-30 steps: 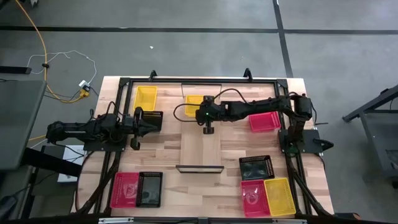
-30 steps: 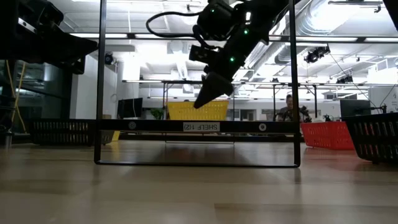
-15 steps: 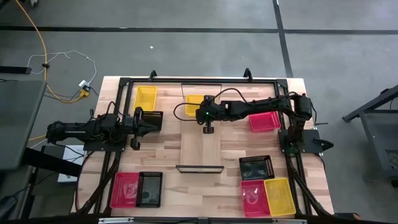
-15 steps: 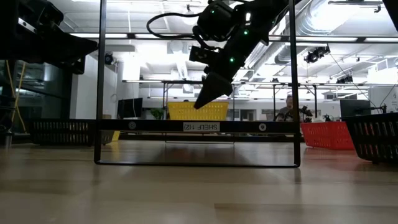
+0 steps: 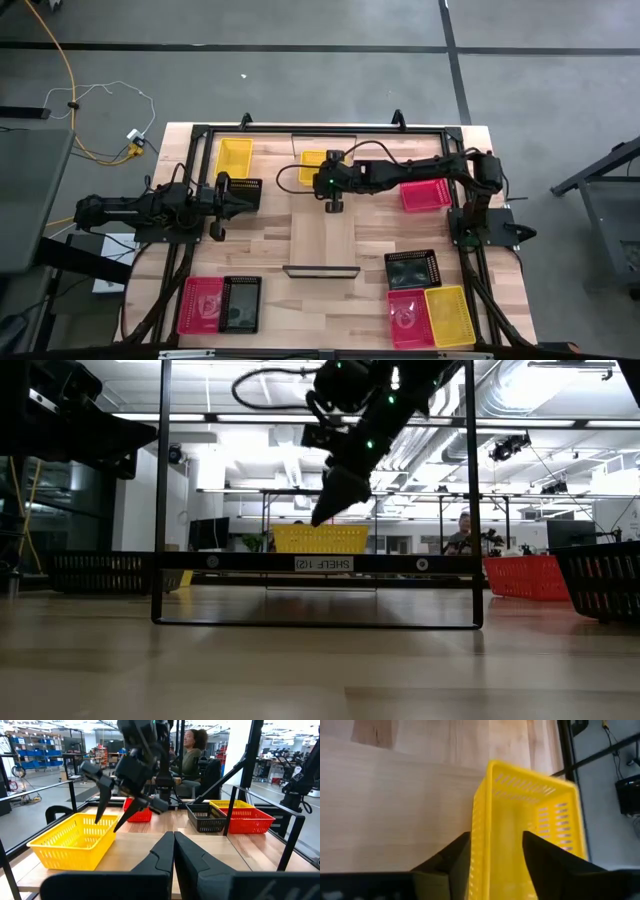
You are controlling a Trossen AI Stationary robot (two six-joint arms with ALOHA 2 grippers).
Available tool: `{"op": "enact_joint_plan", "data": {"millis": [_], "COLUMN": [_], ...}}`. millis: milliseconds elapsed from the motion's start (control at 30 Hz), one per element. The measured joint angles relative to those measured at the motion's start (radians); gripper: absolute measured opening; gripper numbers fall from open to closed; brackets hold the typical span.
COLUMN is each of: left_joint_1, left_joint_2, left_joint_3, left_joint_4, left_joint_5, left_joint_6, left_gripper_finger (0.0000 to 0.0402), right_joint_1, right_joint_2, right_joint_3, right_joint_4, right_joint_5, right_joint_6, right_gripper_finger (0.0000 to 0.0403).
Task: Stack baskets on shelf by color
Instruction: Put the top right yellow bin on the shelf
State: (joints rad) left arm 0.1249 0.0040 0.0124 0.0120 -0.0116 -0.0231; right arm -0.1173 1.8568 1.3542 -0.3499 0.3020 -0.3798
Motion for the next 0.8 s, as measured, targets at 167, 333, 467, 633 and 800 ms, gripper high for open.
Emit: {"op": "enact_joint_plan", "data": {"millis": [167, 333, 467, 633, 800], "left_joint_1": [0.0, 0.0, 0.0, 0.0, 0.0], "left_joint_2": [0.0, 0.0, 0.0, 0.0, 0.0], "left_joint_3": [0.0, 0.0, 0.0, 0.0, 0.0], "left_joint_4": [0.0, 0.0, 0.0, 0.0, 0.0], "left_joint_5": [0.0, 0.0, 0.0, 0.0, 0.0], "left_joint_6": [0.0, 0.0, 0.0, 0.0, 0.0], "left_gripper_finger": [0.0, 0.0, 0.0, 0.0, 0.0], "right_joint_1": [0.007, 0.007, 0.013, 0.025, -0.008], "right_joint_2": [-0.001, -0.055, -0.17, -0.318, -0.362], "right_joint_3": [0.107, 0.096, -0.039, -0.273, -0.457], "right_joint_4": [-0.217, -0.347, -0.305, -0.09, 0.188], "right_joint_5": [0.02, 0.029, 0.074, 0.231, 0.292], "right_joint_6": [0.006, 0.089, 0.169, 0.301, 0.4], "right_gripper_finger": [0.0191, 0.0192, 0.0192, 0.0169, 0.0081]}}
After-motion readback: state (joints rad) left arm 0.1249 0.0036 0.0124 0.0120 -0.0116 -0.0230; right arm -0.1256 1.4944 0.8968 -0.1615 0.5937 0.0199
